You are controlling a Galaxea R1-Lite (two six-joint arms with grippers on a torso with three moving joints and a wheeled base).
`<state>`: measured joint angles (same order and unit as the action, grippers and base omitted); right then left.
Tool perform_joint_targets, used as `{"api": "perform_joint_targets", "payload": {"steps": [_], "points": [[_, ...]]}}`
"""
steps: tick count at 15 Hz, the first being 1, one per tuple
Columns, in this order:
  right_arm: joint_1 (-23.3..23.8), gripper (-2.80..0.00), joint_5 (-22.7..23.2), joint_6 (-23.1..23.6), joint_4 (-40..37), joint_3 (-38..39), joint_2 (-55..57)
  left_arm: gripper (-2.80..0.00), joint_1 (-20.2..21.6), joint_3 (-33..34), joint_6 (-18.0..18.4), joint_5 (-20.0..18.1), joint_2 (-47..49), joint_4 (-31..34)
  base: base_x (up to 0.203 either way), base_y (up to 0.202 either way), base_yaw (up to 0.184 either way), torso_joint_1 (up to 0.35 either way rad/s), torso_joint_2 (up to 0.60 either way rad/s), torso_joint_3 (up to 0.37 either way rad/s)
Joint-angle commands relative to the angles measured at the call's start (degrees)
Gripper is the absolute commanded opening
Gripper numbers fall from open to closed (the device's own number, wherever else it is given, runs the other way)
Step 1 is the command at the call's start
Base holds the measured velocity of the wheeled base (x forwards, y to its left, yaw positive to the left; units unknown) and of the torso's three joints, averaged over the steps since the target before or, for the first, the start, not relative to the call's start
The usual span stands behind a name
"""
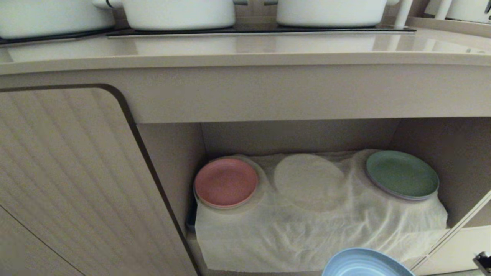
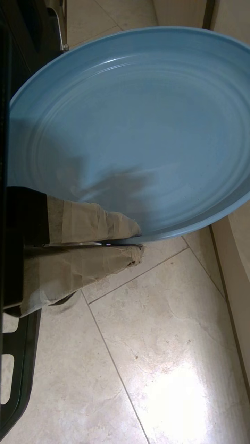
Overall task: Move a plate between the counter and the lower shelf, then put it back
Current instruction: Put the plate
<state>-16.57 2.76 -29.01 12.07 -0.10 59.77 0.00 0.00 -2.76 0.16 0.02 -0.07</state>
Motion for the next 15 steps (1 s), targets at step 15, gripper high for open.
{"api": "perform_joint_targets", "payload": {"steps": [15], "points": [[0.0,-2.80,-0.1,-0.1,0.4,0.0,0.7,-2.80,0.0,0.0,0.0,0.0,0.0,0.0,0.000,0.000,0.000,0.000,0.00,0.000]]}}
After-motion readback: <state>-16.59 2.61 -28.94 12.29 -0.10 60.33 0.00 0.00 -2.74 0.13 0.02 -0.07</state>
